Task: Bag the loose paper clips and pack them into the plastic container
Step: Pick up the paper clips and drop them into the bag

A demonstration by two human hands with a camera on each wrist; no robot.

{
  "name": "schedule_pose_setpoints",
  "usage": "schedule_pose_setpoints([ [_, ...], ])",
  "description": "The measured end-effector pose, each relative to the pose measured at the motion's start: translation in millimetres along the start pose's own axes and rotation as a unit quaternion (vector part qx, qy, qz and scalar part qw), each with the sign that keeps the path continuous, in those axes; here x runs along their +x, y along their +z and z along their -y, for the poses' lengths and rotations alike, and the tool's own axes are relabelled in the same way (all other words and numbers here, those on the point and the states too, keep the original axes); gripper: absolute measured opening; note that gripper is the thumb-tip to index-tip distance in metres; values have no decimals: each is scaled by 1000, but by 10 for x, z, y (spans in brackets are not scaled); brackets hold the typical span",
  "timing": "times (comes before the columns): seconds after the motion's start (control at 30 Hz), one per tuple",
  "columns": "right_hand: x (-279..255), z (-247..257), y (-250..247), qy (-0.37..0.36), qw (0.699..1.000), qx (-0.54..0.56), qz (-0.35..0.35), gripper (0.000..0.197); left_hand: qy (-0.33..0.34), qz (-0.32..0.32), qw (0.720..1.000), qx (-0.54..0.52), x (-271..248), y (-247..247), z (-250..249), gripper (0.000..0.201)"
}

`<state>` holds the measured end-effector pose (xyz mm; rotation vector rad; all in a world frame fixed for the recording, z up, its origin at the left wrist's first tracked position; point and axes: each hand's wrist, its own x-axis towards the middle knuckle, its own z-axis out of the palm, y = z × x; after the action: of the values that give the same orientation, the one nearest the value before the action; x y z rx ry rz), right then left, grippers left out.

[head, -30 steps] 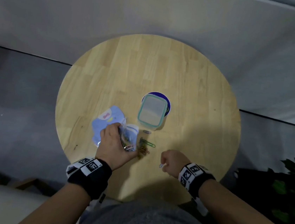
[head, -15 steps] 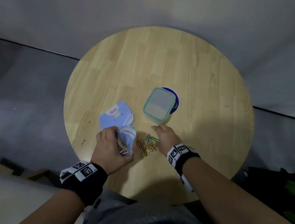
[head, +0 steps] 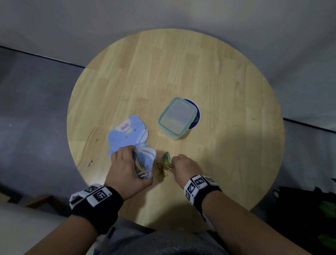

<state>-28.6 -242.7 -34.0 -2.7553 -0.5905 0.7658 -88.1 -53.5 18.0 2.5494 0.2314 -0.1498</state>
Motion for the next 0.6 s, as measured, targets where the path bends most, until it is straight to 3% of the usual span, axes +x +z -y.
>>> schedule_pose_setpoints([
  [0.17,-49,22,26,26,999,13,-14,17,1,4,1000,-6,11,31,-26,84],
  [0.27,-105,-7,-89,74,994,77,-35,18,2,6,1000,-16,33,54,-55,82],
  [0.37,-208,-23,-362,113,960,234,-103,12,7,1,999,-31,55,106,-89,83],
  [0.47,-283,43,-745,102,922,338,-160,6,26,-7,999,-46,93,157,-180,81],
  [0.53,-307,120,-989,84,909,381,-149,3,45,-22,997,-56,127,193,-252,80],
  [0.6,-325,186,-1182,60,923,368,-97,3,62,-31,996,-61,170,204,-323,78],
])
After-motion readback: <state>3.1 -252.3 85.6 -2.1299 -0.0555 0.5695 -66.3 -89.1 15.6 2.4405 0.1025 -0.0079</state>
